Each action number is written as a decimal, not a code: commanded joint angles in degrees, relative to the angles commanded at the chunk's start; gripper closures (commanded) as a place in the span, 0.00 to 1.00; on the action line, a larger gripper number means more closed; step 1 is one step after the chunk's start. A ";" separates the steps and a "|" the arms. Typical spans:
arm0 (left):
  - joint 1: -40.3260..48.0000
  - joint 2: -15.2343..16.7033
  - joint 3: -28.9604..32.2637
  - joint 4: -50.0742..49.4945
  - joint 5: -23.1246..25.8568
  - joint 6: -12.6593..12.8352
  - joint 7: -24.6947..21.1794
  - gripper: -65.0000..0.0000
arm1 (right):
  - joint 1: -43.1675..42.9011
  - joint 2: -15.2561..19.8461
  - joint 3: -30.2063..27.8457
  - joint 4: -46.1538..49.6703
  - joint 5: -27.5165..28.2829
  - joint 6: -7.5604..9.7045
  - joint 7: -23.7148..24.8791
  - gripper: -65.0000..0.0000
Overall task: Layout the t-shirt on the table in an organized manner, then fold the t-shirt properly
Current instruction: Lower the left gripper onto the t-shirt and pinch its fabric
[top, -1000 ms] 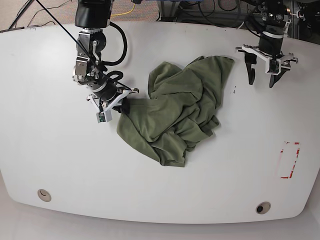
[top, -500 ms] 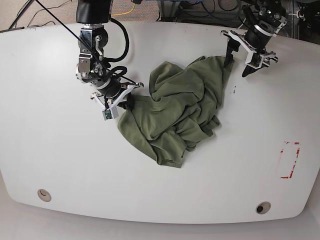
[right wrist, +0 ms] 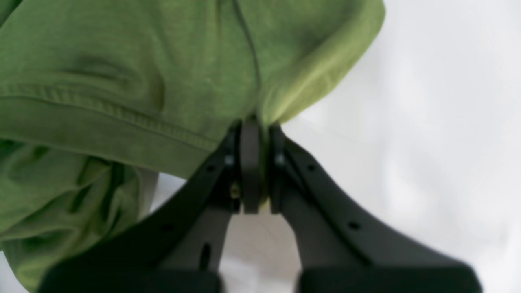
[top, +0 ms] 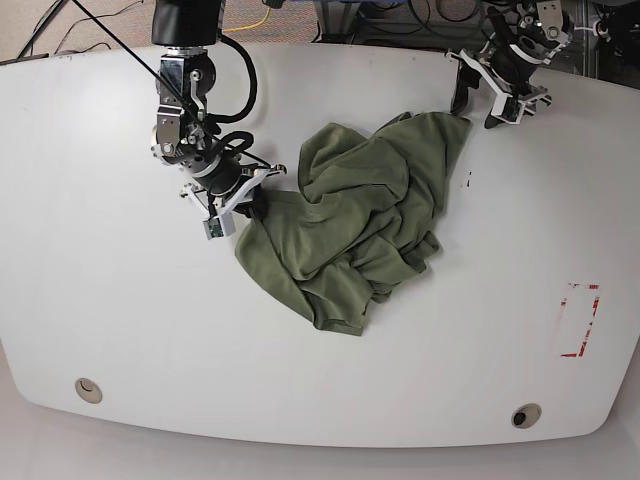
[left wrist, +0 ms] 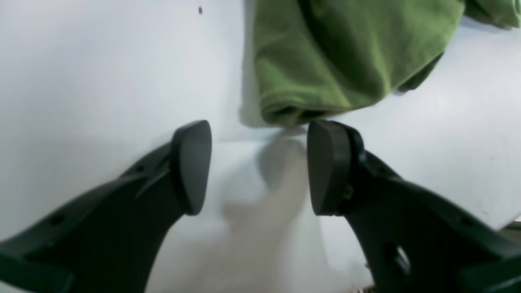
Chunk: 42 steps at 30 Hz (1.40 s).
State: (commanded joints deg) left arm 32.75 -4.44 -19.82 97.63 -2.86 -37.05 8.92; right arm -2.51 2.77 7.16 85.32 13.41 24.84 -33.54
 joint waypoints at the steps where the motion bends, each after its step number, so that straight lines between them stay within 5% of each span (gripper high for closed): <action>1: -0.09 0.00 0.00 -0.09 0.00 0.00 0.00 0.48 | 0.00 0.00 0.00 0.00 0.00 0.00 0.00 1.00; 19: -3.69 -0.09 3.43 -4.57 0.26 0.00 0.00 0.49 | -0.44 0.00 0.00 1.05 0.35 0.09 0.00 1.00; 31: -5.80 -0.18 3.52 -6.68 0.35 0.35 0.00 0.99 | -1.67 0.00 -0.09 5.45 0.18 0.09 -1.14 1.00; 42: -6.59 -2.73 3.08 -3.34 0.35 0.44 0.09 1.00 | -2.02 -0.26 -0.09 14.51 0.44 0.09 -6.86 1.00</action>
State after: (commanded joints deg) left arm 26.15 -7.16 -16.75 94.29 -2.51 -36.62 9.01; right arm -4.53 2.51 7.08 99.82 13.85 24.92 -40.40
